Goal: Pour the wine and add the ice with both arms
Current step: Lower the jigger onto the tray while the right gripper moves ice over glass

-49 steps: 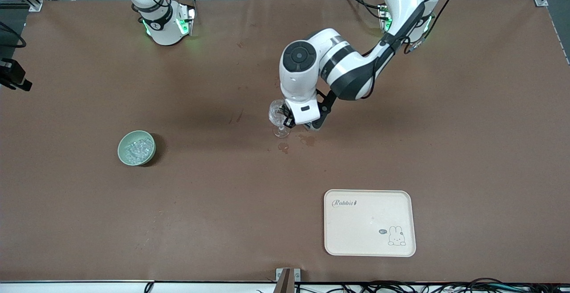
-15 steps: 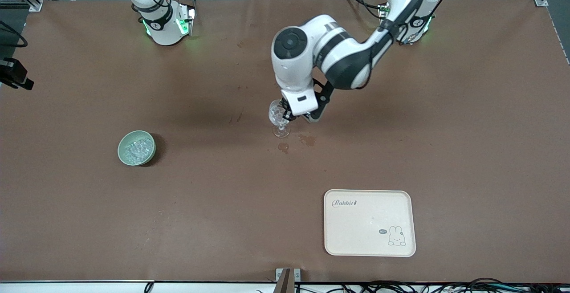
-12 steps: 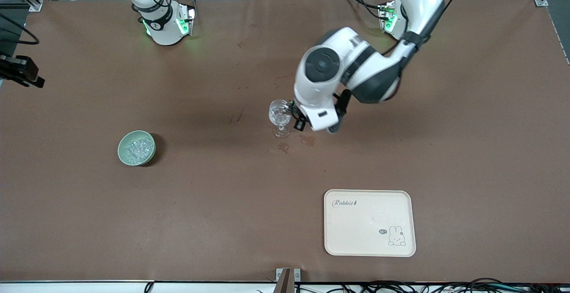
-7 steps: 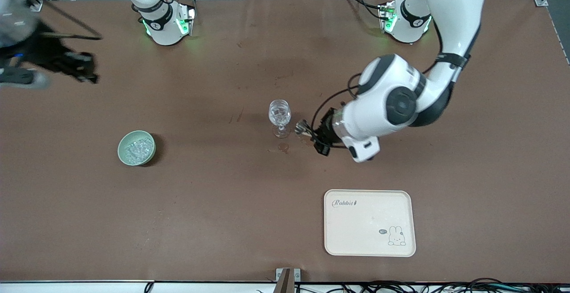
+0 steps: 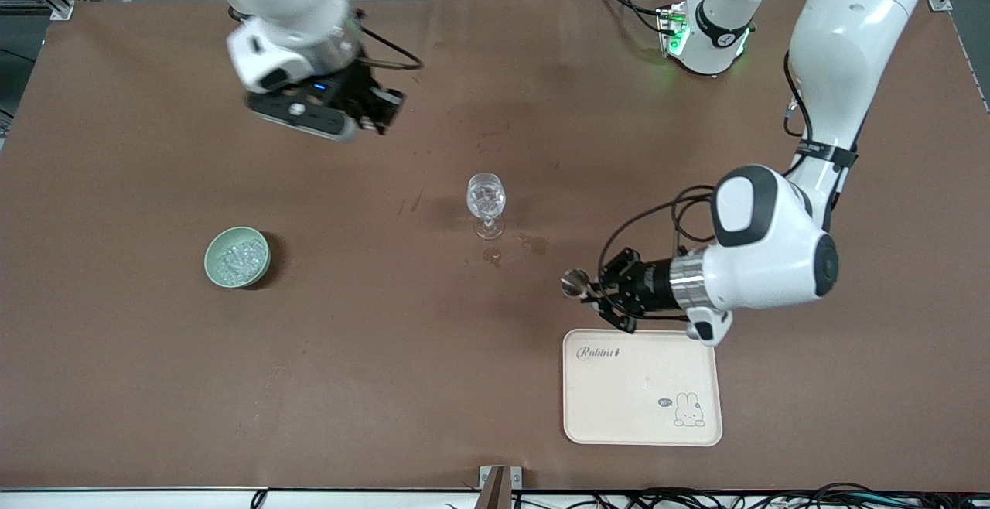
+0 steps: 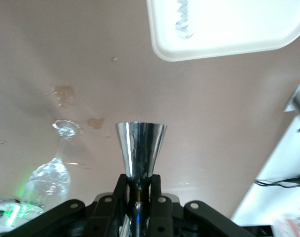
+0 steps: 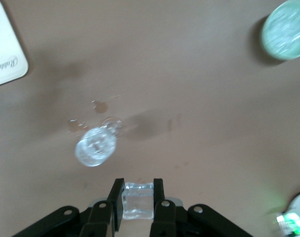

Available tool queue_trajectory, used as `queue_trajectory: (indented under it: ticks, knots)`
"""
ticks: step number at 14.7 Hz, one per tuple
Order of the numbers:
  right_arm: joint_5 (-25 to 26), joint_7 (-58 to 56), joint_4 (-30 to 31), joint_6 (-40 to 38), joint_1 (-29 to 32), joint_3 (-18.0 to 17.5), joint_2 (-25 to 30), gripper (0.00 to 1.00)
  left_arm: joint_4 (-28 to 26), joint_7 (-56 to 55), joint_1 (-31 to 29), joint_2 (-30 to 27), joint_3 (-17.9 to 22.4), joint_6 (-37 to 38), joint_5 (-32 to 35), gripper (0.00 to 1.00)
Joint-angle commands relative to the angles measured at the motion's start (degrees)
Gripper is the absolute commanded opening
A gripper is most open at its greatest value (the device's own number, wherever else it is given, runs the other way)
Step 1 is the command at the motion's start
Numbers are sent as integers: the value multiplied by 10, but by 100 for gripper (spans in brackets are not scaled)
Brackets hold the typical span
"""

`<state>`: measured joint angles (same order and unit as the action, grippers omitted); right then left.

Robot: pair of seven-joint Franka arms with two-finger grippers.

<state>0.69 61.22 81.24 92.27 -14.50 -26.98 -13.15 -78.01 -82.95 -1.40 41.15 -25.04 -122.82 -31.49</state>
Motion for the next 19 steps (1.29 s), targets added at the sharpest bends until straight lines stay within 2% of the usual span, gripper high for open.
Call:
queue_trajectory:
  ticks: [1, 3, 6, 8, 11, 16, 18, 19]
  knots:
    - [40, 79, -9, 41, -53, -3, -66, 1, 18, 68, -39, 49, -6, -26, -121, 0]
    - [69, 118, -10, 76, -85, -3, -115, 1, 18, 145, -68, 87, -3, -26, -223, 0]
    - [84, 135, -10, 109, -101, -2, -150, 1, 29, 229, -96, 145, -3, -26, -290, 1]
    - [99, 137, -11, 119, -108, -2, -162, 1, 37, 243, -105, 175, 2, -26, -300, 1]
    - [108, 138, -9, 135, -116, -1, -169, 1, 37, 249, -107, 210, 15, -26, -390, 2]
    - [114, 139, -10, 138, -118, 0, -185, 3, 39, 278, -102, 220, 27, -27, -393, 6]
    - [114, 139, -10, 138, -120, 0, -189, 3, 39, 296, -100, 219, 31, -27, -393, 16]
    - [114, 139, -9, 141, -120, 0, -193, 4, 39, 301, -99, 219, 31, -28, -393, 30]
